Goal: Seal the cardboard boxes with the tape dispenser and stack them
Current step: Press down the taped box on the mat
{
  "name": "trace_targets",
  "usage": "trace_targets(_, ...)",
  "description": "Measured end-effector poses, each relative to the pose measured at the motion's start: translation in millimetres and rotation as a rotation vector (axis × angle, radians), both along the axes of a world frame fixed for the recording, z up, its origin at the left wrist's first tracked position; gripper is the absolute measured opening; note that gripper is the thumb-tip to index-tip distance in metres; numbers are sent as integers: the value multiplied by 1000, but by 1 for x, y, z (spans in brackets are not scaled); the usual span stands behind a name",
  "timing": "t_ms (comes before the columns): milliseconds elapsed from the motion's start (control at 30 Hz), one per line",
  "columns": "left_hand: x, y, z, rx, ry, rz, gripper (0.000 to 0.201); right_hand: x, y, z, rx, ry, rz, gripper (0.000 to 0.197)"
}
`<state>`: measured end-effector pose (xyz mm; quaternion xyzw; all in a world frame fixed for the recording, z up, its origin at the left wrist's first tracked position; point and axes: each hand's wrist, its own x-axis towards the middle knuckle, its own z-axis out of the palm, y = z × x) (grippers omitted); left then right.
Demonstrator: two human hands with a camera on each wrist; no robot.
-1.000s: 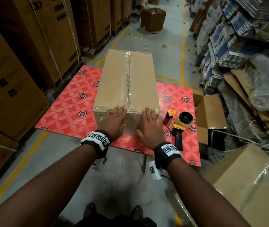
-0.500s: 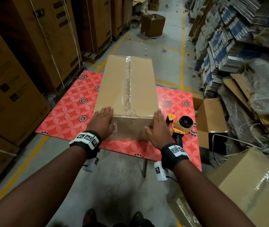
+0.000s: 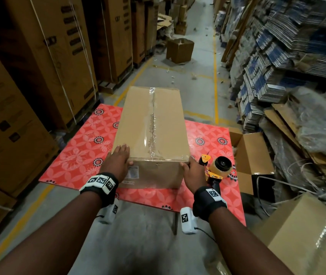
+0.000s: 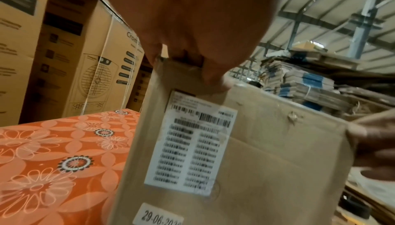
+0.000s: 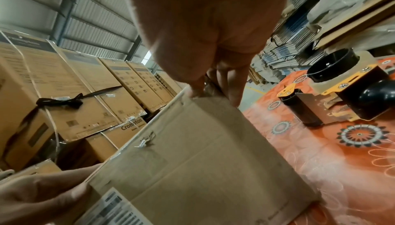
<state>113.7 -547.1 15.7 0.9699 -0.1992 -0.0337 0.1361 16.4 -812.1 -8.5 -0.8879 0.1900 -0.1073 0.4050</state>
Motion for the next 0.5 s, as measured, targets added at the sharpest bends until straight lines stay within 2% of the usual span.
trace_targets(167, 12, 11, 5, -4, 7, -57, 60, -3, 1, 8, -44, 23, 32, 24)
trace_targets(233, 15, 11, 7, -59, 3, -29, 61, 1, 2, 16, -52, 29, 8, 27)
trace_targets(367, 19, 16, 2, -161, 101, 53, 74, 10, 12, 15, -35, 23, 9, 27)
trace_targets(500, 24, 22, -2, -119, 113, 33, 80, 20, 19, 9, -198, 59, 75, 49)
